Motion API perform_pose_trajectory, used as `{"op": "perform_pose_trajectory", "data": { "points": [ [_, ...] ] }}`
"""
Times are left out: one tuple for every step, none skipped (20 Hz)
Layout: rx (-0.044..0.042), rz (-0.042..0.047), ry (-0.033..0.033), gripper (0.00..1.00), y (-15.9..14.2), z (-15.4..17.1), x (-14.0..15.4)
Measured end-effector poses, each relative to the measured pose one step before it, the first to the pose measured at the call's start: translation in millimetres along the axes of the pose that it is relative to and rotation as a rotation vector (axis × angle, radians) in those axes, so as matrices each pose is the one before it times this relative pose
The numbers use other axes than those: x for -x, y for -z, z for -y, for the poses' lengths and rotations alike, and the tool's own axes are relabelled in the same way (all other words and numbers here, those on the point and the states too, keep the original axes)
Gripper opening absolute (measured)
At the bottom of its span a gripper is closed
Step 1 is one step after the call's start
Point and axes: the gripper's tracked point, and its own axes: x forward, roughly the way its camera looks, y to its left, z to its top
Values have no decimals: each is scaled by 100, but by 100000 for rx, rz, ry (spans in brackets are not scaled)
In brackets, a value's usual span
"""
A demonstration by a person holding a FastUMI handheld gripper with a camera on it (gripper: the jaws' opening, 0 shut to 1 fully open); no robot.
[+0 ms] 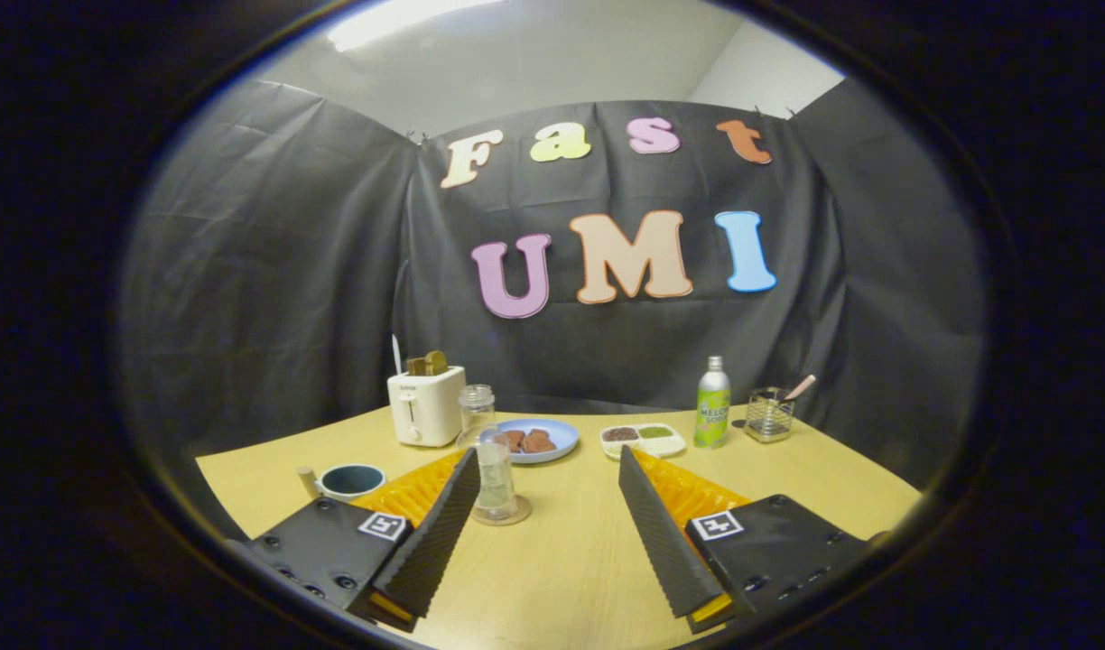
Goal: Take the bottle from table, then pour the juice into the cup, finally place the bottle on the coaster
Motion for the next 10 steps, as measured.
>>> {"op": "perform_pose_trajectory", "data": {
  "points": [
    [-43, 569, 1811, 98, -317, 768, 162],
    [-705, 1451, 1852, 98, -466, 747, 104],
    [-658, -50, 369, 98, -493, 410, 3],
    [-839, -171, 108, 98, -203, 65, -88],
    [-622, 298, -268, 98, -591, 116, 13],
    [486, -116, -1508, 98, -404, -176, 82],
    [880, -36, -807, 98, -371, -123, 180],
    [882, 414, -20, 98, -292, 171, 290],
    [1060, 577, -662, 98, -339, -167, 325],
    [993, 302, -756, 98, -38, -330, 334]
  ]
}}
